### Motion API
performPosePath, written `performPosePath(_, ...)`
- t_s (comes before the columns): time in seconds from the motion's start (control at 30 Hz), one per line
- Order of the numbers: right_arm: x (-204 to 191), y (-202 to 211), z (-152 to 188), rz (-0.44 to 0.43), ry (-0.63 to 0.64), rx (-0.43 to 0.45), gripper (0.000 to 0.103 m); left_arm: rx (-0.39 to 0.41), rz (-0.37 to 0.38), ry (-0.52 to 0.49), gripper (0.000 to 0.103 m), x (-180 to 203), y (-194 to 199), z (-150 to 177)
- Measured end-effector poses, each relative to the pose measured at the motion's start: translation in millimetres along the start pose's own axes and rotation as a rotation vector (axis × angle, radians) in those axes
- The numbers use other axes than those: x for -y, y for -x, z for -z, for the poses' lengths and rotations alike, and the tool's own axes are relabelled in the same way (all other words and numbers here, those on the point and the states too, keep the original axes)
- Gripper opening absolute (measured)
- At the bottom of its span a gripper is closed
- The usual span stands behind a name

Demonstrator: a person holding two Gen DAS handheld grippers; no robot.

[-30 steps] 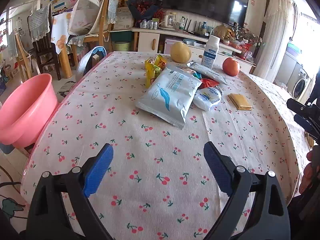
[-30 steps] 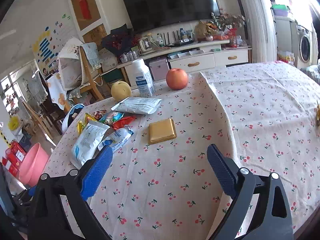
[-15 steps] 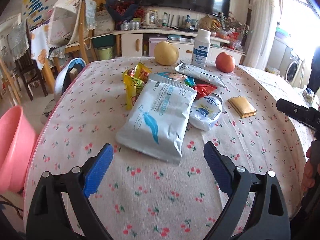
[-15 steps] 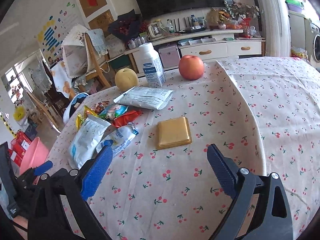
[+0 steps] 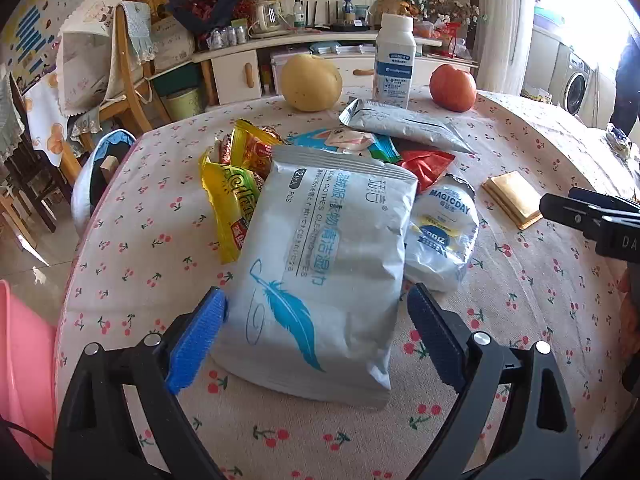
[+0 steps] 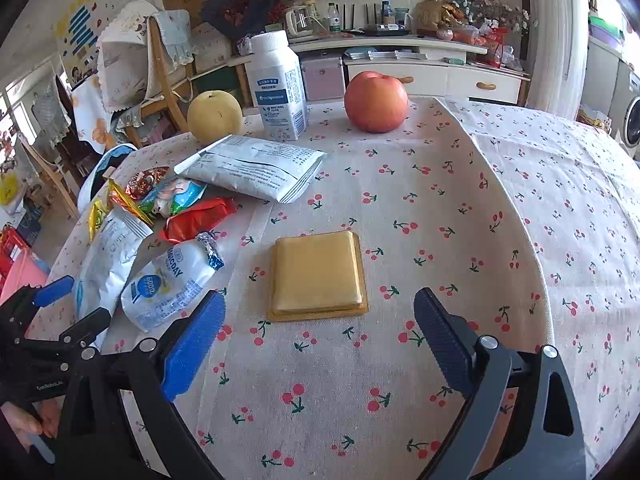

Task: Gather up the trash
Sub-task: 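Grasp the white feather-print wipes pack with the left gripper while the right gripper approaches the yellow cake square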

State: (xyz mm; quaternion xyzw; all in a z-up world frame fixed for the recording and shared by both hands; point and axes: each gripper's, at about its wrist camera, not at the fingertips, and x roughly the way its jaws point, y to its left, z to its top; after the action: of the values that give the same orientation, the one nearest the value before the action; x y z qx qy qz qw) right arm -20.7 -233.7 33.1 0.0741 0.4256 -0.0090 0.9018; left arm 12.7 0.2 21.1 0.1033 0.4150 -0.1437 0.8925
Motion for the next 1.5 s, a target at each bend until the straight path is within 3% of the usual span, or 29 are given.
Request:
performPosePath(0.07, -2.3, -5.9, 0.2, 0.018, 0.018, -0.015, 0.092, -0.005, -0.004, -0.001, 0.092, -0.2, -4.3, -2.9)
performPosePath(0.13, -3.2, -10.7, 0.7, 0.034, 0.027, -0.032, 0.080, -0.011, -0.005, -0.007, 0.092, 0.9, -8.4, -5.2)
performPosePath(0.43, -6.3, -20.6, 2.8, 0.077, 0.061, -0.064, 0.067, -0.026, -0.009, -0.017, 0.092, 5.6, -20.5, -9.9)
performPosePath(0.73, -13.8, -18.2, 4.5, 0.069, 0.111, -0.054, 0.026, -0.025, -0.037, -0.020, 0.081, 9.6, -22.3, -10.4)
performPosePath(0.8, -14.6, -18.1, 4.7, 0.066, 0.117, -0.054, 0.023, -0.027, -0.048, -0.013, 0.081, 9.5, -22.4, -9.6)
performPosePath(0.97, -14.2, -17.2, 4.9, 0.085, 0.109, -0.050, 0.024, -0.027, -0.053, 0.000, 0.080, 9.3, -20.4, -7.8)
performPosePath(1.0, -13.1, -16.7, 4.3, 0.089, 0.104, -0.048, 0.029, -0.027, -0.053, 0.003, 0.079, 9.6, -19.8, -7.2)
performPosePath(1.1, -7.8, -14.8, 2.8, 0.089, 0.071, -0.033, 0.067, -0.024, -0.052, 0.017, 0.079, 9.6, -17.0, -4.8)
performPosePath(1.27, -6.5, -21.3, 1.5, 0.068, 0.063, -0.056, 0.071, -0.001, -0.042, 0.065, 0.079, 4.6, -7.5, 1.2)
performPosePath(1.4, -9.8, -27.9, -0.3, 0.077, 0.079, -0.066, 0.080, 0.025, -0.032, 0.093, 0.079, 2.5, 2.7, 8.4)
performPosePath(1.5, -12.5, -30.6, -1.1, 0.078, 0.096, -0.061, 0.080, 0.037, -0.020, 0.122, 0.078, 0.9, 10.4, 13.5)
